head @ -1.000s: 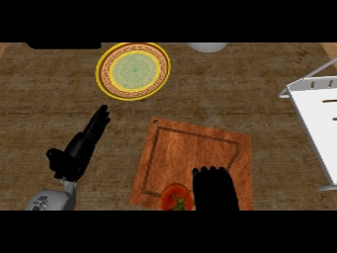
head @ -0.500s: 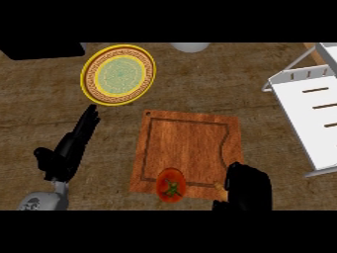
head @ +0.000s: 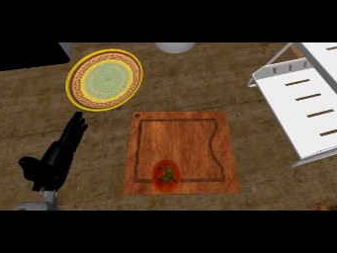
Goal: Pick the croissant from the cutting board and place it in the tiered basket
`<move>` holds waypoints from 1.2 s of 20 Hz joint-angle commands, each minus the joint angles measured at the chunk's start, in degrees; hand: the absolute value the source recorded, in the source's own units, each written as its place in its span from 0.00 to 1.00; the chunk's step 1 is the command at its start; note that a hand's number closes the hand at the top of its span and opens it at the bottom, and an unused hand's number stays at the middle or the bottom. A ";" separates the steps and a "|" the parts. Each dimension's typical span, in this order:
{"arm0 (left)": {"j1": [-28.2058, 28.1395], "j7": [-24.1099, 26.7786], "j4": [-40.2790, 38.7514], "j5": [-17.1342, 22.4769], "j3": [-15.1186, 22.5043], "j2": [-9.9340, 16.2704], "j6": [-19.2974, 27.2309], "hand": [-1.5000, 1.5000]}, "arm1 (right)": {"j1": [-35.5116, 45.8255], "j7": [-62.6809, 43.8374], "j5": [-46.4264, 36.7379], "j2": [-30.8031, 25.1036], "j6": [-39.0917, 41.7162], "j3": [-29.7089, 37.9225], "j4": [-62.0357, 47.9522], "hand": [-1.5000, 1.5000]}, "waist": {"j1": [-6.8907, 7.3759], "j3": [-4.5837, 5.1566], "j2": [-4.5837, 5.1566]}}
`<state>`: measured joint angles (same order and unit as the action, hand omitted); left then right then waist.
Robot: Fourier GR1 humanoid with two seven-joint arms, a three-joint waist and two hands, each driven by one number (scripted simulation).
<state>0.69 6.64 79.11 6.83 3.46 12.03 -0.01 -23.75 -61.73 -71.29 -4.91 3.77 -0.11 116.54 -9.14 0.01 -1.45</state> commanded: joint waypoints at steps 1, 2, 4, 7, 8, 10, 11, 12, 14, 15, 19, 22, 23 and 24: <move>1.30 -1.65 0.90 0.33 -0.27 0.88 -0.60 0.50 | -6.79 -3.29 2.52 3.97 -8.41 6.09 13.40 1.00 | 1.64 0.02 -0.07; 1.56 -0.89 0.14 -0.58 1.16 -0.51 -0.27 0.50 | -5.94 -2.83 4.52 4.07 -7.66 8.23 17.32 1.00 | 2.40 0.07 0.23; 1.13 -1.56 1.14 -0.51 1.61 -0.85 -0.20 0.50 | -5.53 -0.57 4.83 4.78 -11.60 9.28 23.12 1.00 | 3.57 0.01 0.13; 1.93 -0.67 0.31 -0.80 2.59 -0.65 -2.05 0.50 | -5.33 -1.08 5.93 2.79 -6.30 13.87 33.80 1.00 | 6.07 0.14 0.89; 1.19 -0.15 0.88 -0.85 3.14 -1.24 -2.13 0.50 | -6.34 0.48 6.14 2.00 -6.61 15.06 33.87 1.00 | 6.61 0.09 0.90; 5.92 -1.64 -1.48 -1.50 3.11 -2.32 -1.10 0.50 | -1.56 -1.68 6.90 -0.10 -2.75 16.31 34.05 1.00 | 7.15 0.14 1.32; 4.12 -1.79 0.67 -0.87 2.85 -1.24 -2.04 0.50 | -2.96 -2.07 8.13 -0.35 -1.17 17.63 36.68 1.00 | 7.19 0.14 1.05; 3.69 -0.98 -1.04 -1.69 3.15 -0.88 -2.41 0.50 | -1.19 -2.54 7.84 -0.31 -0.33 16.83 36.14 1.00 | 7.62 0.15 1.20; 5.09 -3.05 0.85 -2.46 4.84 -2.16 -1.69 0.50 | 4.12 -4.62 8.97 -2.61 2.70 19.24 34.30 1.00 | 8.32 0.14 1.24; 4.78 -1.65 -1.21 -1.25 3.61 -1.07 -3.51 0.50 | 8.60 -5.80 9.16 -3.48 2.90 20.04 32.85 1.00 | 8.70 0.24 1.40; 6.81 -3.76 -0.06 -0.88 3.16 -0.93 -3.47 0.50 | 20.58 -8.64 11.51 -8.67 8.41 26.65 27.10 1.00 | 9.10 0.18 1.34; 8.00 -1.98 -2.51 -1.27 2.77 -1.44 -3.45 0.50 | 30.89 -10.66 11.65 -12.81 14.81 29.02 21.90 1.00 | 9.38 0.25 1.48; 7.55 -2.95 -1.19 -1.73 3.71 -1.08 -3.88 0.50 | 33.94 -10.88 12.42 -13.54 15.47 30.69 19.58 1.00 | 9.57 0.22 1.33; 7.72 -2.69 -2.08 -0.47 1.88 0.08 -4.70 0.50 | 37.03 -10.26 13.64 -14.46 15.34 32.52 15.61 1.00 | 9.71 0.20 1.38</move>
<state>7.48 4.33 77.88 5.51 6.56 10.90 -3.41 2.50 -63.08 -65.70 -15.72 10.10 27.70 133.84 0.08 0.23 -0.10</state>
